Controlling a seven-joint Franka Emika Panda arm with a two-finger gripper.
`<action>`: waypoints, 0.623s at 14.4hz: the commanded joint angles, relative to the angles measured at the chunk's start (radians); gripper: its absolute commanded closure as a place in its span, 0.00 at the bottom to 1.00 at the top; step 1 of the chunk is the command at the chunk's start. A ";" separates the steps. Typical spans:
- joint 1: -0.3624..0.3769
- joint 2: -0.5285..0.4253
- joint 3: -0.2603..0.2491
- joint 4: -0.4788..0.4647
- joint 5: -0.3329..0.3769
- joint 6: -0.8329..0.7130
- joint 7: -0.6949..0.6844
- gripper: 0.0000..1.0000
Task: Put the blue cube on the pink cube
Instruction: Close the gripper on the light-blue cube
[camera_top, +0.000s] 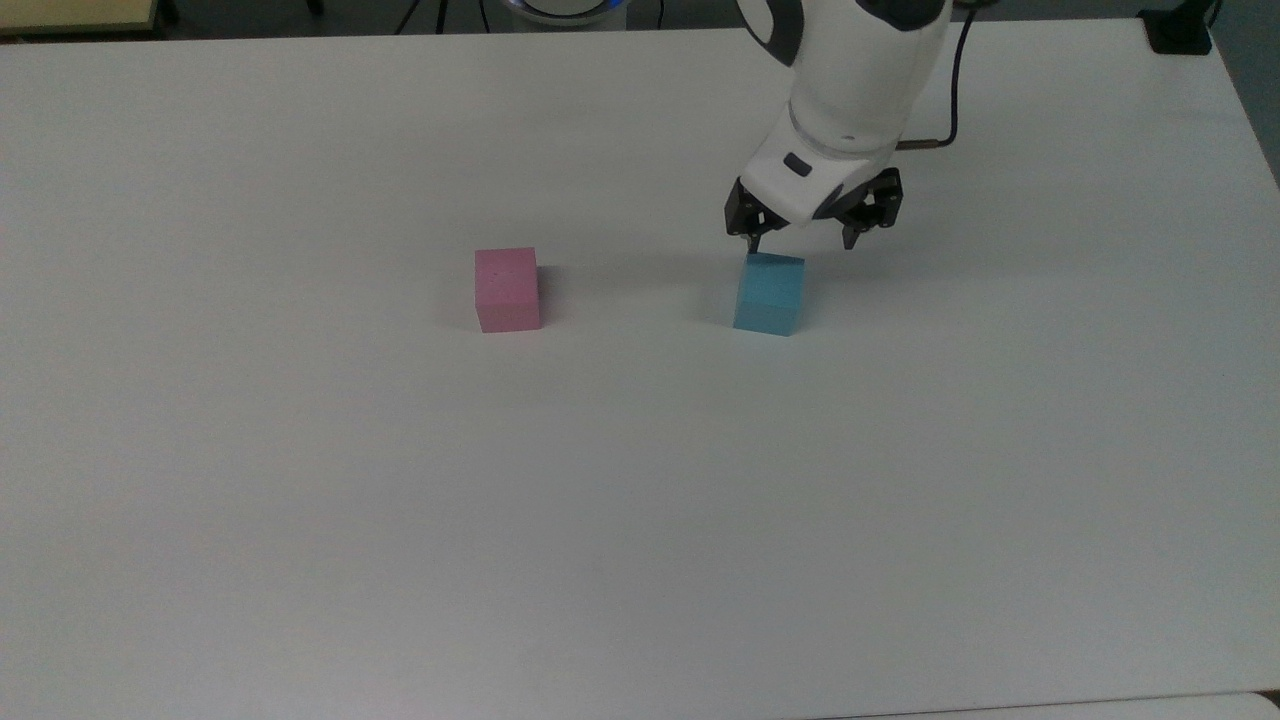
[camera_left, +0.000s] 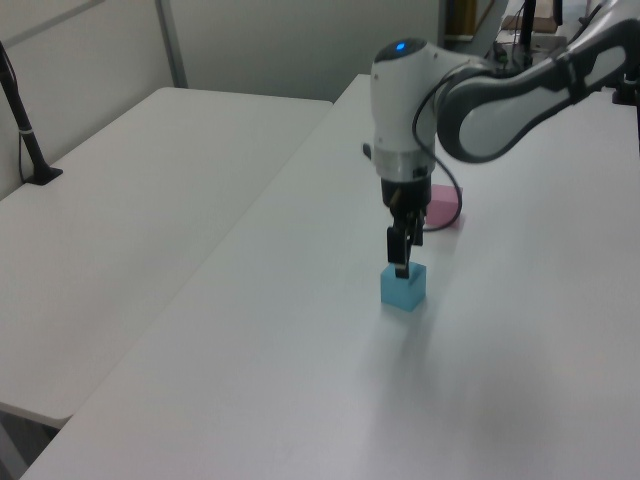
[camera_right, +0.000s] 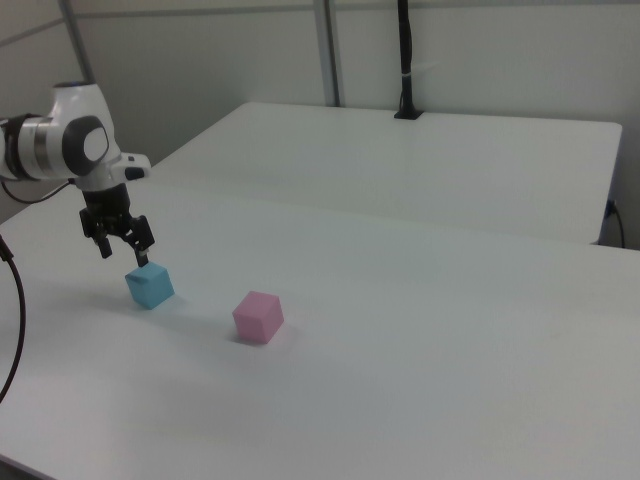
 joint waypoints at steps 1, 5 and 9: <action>0.021 0.064 -0.029 0.033 -0.047 0.052 0.050 0.00; 0.019 0.095 -0.027 0.033 -0.094 0.055 0.068 0.00; 0.021 0.121 -0.018 0.034 -0.133 0.058 0.112 0.78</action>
